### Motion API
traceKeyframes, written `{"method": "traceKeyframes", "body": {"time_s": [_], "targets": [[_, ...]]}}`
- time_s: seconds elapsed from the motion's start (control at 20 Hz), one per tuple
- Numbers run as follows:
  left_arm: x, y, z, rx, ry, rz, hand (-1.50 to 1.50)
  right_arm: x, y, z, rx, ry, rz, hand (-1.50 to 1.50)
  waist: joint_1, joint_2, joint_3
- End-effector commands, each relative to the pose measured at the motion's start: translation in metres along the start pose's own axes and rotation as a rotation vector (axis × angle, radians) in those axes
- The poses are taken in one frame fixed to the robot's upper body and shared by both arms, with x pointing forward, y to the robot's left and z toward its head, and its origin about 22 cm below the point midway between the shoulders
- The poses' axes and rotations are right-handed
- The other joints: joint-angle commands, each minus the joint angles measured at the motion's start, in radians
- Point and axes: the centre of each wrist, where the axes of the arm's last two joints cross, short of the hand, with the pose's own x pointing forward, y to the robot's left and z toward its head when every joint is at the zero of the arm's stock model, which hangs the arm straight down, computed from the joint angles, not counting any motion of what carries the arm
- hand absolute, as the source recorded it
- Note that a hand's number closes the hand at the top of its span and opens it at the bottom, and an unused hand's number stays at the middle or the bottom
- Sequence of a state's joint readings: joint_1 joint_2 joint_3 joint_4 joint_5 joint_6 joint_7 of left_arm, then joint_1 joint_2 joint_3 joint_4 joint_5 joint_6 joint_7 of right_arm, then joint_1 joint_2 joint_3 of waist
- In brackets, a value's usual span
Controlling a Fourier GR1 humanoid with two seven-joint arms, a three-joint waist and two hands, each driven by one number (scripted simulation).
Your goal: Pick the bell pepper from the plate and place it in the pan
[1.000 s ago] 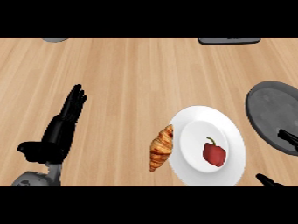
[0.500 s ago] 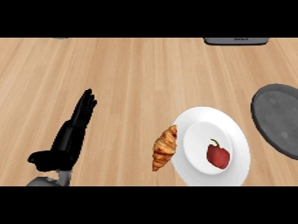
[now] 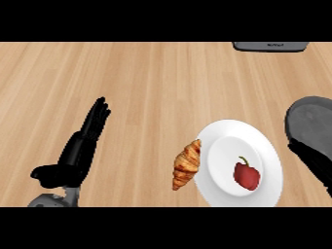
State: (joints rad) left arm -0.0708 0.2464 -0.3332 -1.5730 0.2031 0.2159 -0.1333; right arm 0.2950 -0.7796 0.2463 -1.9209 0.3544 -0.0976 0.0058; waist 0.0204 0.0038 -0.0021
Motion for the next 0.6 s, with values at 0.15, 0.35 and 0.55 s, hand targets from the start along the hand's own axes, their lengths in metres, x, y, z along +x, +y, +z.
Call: {"method": "traceKeyframes", "body": {"time_s": [0.15,0.35,0.55], "targets": [[0.006,-0.001,-0.02,0.015,0.006,0.001,0.0,0.029,0.044,-0.035,0.13,0.096,0.204,-1.5,-0.007,0.0,0.001],[0.004,-0.007,0.004,0.007,0.008,0.004,0.0,0.043,0.051,-0.043,0.175,0.123,0.189,-1.5,-0.017,-0.004,0.002],[-0.002,-0.006,-0.001,0.022,0.013,0.002,0.0,0.03,0.063,-0.053,0.184,0.136,0.168,-1.5,-0.02,-0.004,0.002]]}}
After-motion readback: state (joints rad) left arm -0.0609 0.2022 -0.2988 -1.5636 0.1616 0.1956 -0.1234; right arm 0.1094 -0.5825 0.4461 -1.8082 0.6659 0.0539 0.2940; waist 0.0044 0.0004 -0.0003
